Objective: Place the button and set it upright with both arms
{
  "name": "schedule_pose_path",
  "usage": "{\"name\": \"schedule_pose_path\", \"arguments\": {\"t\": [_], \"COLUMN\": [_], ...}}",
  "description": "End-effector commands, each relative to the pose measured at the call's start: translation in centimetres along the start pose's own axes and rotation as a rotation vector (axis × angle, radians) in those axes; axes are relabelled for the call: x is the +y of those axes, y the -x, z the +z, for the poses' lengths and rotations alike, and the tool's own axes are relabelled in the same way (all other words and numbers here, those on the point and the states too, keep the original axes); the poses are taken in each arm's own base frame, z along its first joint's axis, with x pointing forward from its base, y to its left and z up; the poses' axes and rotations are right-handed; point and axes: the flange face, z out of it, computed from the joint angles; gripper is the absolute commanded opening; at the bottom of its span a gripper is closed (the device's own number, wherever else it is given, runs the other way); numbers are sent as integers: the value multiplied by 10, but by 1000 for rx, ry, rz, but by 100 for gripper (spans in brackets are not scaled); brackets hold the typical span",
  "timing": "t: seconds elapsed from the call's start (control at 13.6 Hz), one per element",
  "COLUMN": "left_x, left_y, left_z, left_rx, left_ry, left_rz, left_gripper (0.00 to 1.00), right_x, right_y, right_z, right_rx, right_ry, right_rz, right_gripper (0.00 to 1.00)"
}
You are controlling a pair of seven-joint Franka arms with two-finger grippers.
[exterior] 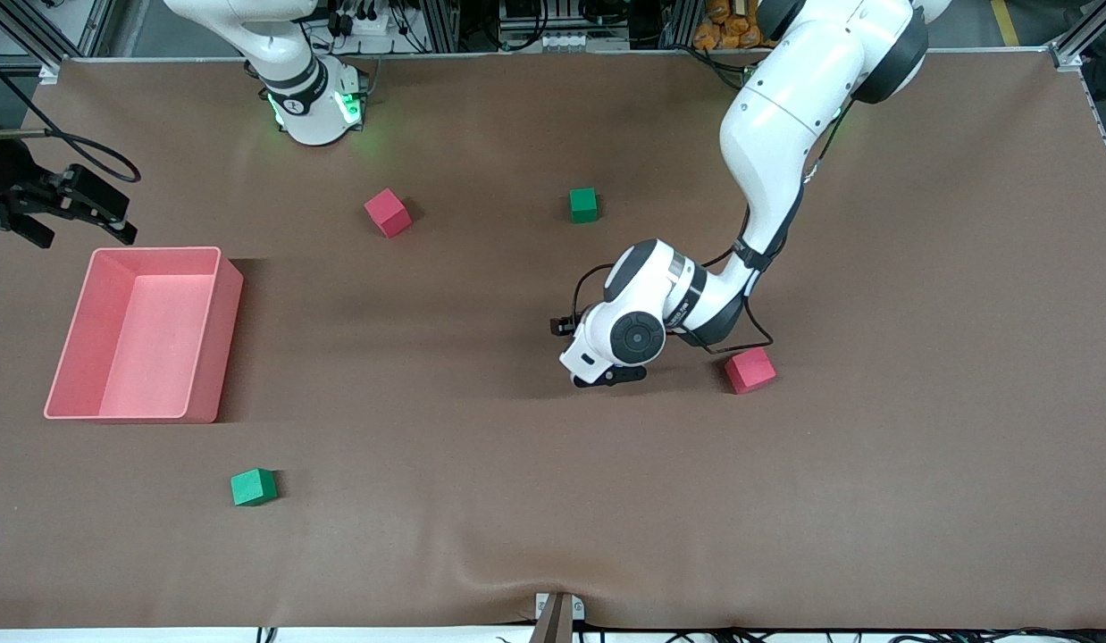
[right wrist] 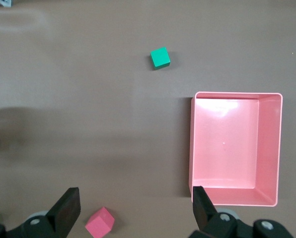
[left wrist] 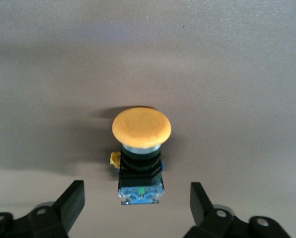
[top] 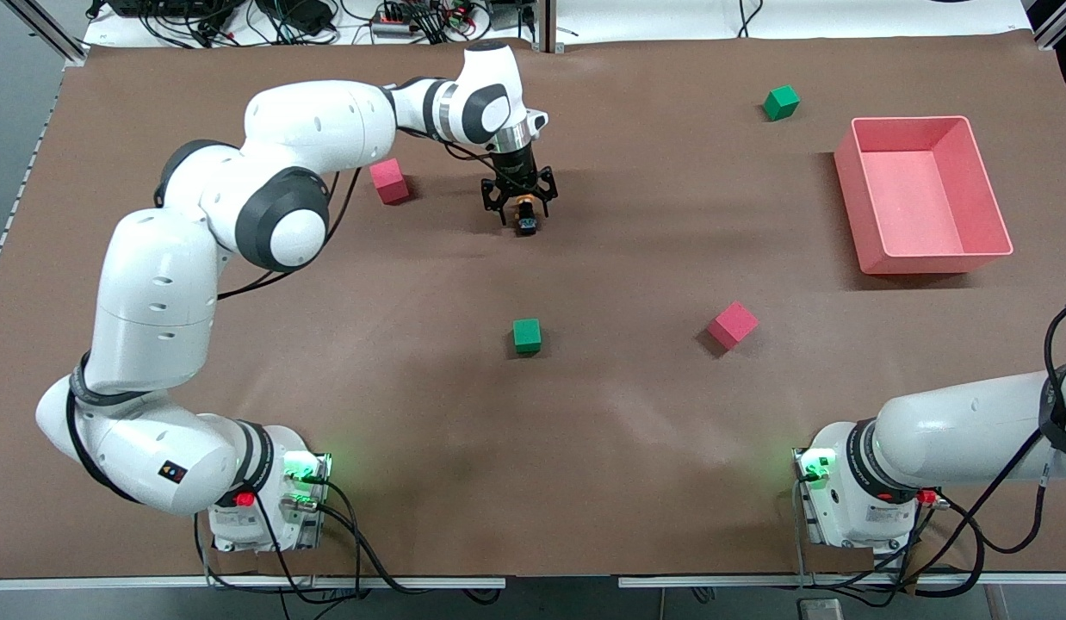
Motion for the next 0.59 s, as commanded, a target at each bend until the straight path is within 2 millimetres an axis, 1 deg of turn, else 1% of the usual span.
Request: {"name": "schedule_pose_path", "arguments": {"t": [0.0,0.07,0.52], "left_x": [3,2,4], "left_y": [-6,-6,-3], "left_z": [0,4,10], "left_rx": [22,22,17], "left_ry": [-6,-13,-20], "left_rz": [28,28,31], "left_gripper": [91,90,83], "right_x": [3,3,4], "right_y": [1,2,2], "right_z": [-7,-6,-6], "right_rx": [-35,-42,-44], "right_ry": [64,74,77], "right_rz": [-29,-33,-28], "right_gripper": [100,100,100]}}
